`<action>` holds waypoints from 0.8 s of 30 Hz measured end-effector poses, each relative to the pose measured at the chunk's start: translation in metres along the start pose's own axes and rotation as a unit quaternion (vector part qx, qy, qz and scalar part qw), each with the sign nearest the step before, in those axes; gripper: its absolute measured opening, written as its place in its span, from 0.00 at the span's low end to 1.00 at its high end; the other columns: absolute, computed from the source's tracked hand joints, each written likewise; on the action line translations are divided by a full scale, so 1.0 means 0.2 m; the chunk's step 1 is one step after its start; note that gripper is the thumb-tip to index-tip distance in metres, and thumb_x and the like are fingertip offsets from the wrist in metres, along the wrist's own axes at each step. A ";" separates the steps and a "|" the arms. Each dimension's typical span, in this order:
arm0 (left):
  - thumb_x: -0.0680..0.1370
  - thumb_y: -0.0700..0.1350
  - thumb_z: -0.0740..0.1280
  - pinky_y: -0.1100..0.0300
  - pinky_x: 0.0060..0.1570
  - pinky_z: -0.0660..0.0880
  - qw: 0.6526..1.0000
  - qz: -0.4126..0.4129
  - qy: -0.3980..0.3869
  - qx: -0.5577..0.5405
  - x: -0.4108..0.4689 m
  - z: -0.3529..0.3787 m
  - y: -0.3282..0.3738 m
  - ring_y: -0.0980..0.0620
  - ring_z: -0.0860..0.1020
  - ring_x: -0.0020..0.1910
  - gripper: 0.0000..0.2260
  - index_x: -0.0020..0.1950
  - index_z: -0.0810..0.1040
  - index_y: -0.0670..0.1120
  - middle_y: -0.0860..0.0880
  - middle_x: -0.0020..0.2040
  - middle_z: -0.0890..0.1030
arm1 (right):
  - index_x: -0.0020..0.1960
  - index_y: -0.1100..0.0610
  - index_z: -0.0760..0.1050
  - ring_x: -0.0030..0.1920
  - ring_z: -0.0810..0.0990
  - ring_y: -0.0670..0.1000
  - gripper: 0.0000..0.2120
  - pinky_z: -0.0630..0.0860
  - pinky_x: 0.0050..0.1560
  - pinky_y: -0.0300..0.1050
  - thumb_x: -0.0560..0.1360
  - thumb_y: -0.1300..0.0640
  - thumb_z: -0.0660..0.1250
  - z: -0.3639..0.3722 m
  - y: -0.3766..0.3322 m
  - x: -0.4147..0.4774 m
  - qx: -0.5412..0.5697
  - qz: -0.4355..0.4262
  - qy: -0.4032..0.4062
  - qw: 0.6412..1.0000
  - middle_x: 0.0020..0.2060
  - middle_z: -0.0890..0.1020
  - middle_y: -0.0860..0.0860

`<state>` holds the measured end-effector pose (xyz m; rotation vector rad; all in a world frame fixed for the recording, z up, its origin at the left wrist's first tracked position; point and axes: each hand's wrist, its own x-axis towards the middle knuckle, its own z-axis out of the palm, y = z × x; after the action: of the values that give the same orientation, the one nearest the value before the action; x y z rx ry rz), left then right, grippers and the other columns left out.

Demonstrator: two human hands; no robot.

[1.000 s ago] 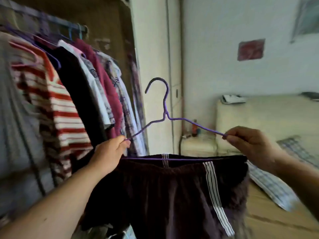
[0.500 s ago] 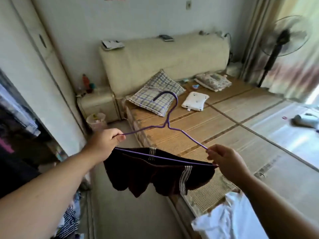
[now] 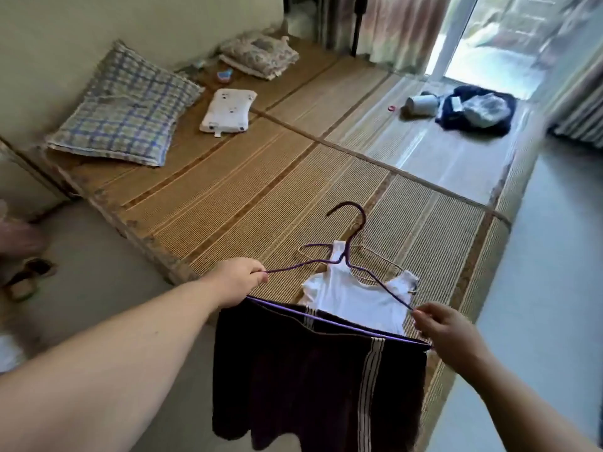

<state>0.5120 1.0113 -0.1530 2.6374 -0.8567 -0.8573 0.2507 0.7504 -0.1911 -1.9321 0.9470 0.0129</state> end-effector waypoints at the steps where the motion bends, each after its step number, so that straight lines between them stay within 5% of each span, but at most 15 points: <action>1: 0.80 0.54 0.59 0.58 0.44 0.67 1.000 0.000 0.001 -0.007 0.08 0.03 0.07 0.52 0.74 0.48 0.08 0.49 0.78 0.55 0.57 0.43 0.77 | 0.36 0.51 0.77 0.32 0.78 0.48 0.10 0.72 0.35 0.43 0.76 0.56 0.66 -0.03 0.04 0.05 -0.002 0.016 0.006 1.000 0.29 0.80 0.48; 7: 0.80 0.54 0.58 0.57 0.36 0.67 0.999 -0.003 0.039 -0.014 0.61 0.11 0.40 0.50 0.75 0.42 0.10 0.45 0.77 0.53 0.53 0.40 0.78 | 0.40 0.52 0.76 0.40 0.79 0.53 0.09 0.74 0.42 0.49 0.78 0.53 0.63 -0.21 0.20 0.48 -0.029 0.077 0.042 0.996 0.36 0.81 0.50; 12: 0.81 0.53 0.58 0.51 0.49 0.74 0.998 -0.023 0.056 0.019 0.98 0.20 0.48 0.48 0.72 0.48 0.11 0.48 0.78 0.51 0.50 0.44 0.74 | 0.46 0.52 0.74 0.45 0.76 0.52 0.08 0.70 0.39 0.45 0.79 0.50 0.59 -0.19 0.31 0.83 -0.068 0.100 0.046 0.992 0.43 0.79 0.50; 16: 0.81 0.54 0.58 0.53 0.46 0.72 0.994 -0.066 0.060 0.055 1.20 0.32 0.46 0.49 0.71 0.48 0.11 0.49 0.79 0.54 0.50 0.46 0.74 | 0.51 0.53 0.74 0.43 0.74 0.51 0.10 0.66 0.36 0.42 0.80 0.50 0.57 -0.10 0.42 1.07 -0.123 0.127 0.008 0.984 0.43 0.76 0.50; 22: 0.79 0.53 0.59 0.54 0.53 0.69 0.996 -0.084 0.035 0.001 1.30 0.44 0.42 0.46 0.69 0.62 0.17 0.68 0.69 0.55 0.47 0.62 0.71 | 0.61 0.54 0.74 0.39 0.78 0.49 0.13 0.72 0.30 0.39 0.79 0.51 0.60 -0.02 0.45 1.26 -0.091 0.136 -0.019 0.986 0.53 0.80 0.54; 24: 0.78 0.52 0.61 0.52 0.59 0.68 0.997 -0.072 0.023 -0.009 1.26 0.46 0.41 0.46 0.68 0.65 0.21 0.72 0.65 0.55 0.46 0.65 0.70 | 0.65 0.54 0.73 0.46 0.80 0.51 0.16 0.76 0.37 0.40 0.78 0.52 0.62 0.00 0.41 1.28 -0.089 0.115 -0.038 0.989 0.58 0.79 0.55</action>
<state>0.5849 0.7907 -0.3102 2.7175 -0.6518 -0.8302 0.3796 0.5740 -0.3478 -1.9582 1.1455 0.3128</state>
